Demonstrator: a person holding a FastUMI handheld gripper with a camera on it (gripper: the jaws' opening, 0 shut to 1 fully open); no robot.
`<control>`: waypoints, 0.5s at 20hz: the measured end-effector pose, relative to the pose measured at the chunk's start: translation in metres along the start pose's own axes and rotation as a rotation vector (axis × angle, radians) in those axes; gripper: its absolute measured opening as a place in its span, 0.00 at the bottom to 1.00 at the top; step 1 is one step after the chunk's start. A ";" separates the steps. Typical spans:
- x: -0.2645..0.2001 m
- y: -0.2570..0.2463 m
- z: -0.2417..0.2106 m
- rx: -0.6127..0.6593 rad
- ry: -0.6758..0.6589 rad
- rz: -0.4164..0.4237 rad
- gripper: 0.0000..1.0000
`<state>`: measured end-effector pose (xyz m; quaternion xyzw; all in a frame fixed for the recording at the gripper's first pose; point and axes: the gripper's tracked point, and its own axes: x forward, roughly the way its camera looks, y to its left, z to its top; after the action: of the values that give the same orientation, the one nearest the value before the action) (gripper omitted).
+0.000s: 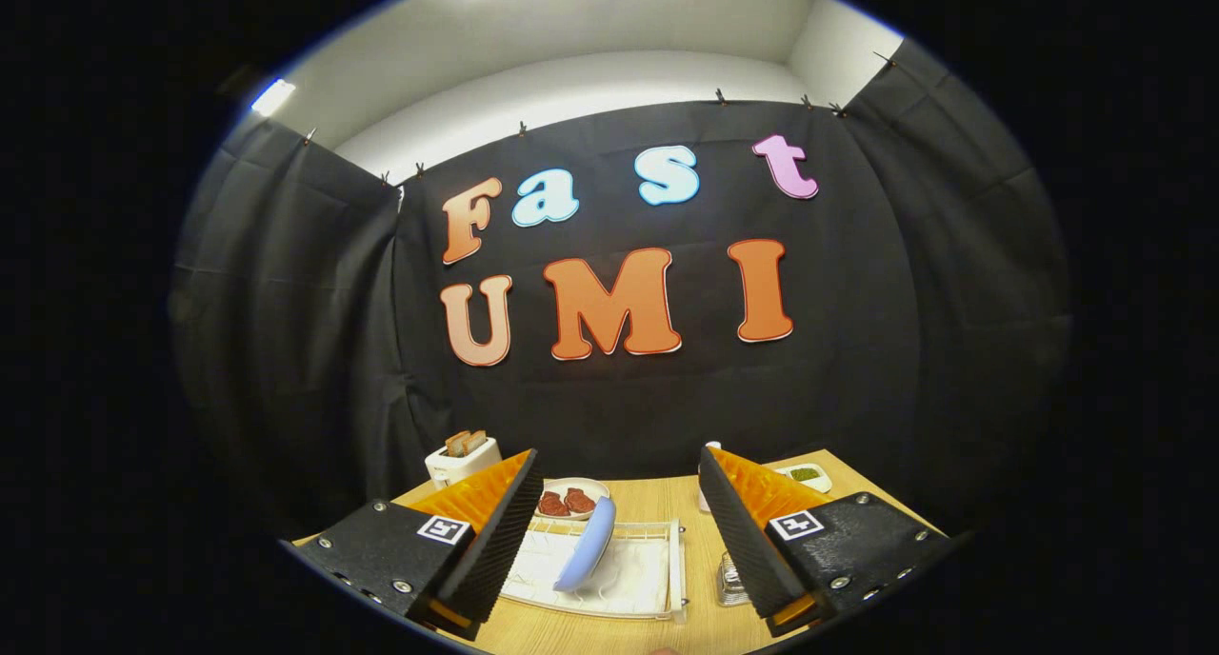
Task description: Take the plate from the dish rack, then take the spoon from the basket and place it into the plate.
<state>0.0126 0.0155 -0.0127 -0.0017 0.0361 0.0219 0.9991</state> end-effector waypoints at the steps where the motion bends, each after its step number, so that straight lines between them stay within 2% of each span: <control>1: 0.003 0.001 -0.004 0.010 0.021 0.005 0.98; 6: 0.025 0.008 -0.031 0.043 0.180 0.025 0.98; 10: 0.049 0.018 -0.046 -0.003 0.292 0.017 0.98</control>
<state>0.0576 0.0350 -0.0617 -0.0061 0.1809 0.0299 0.9830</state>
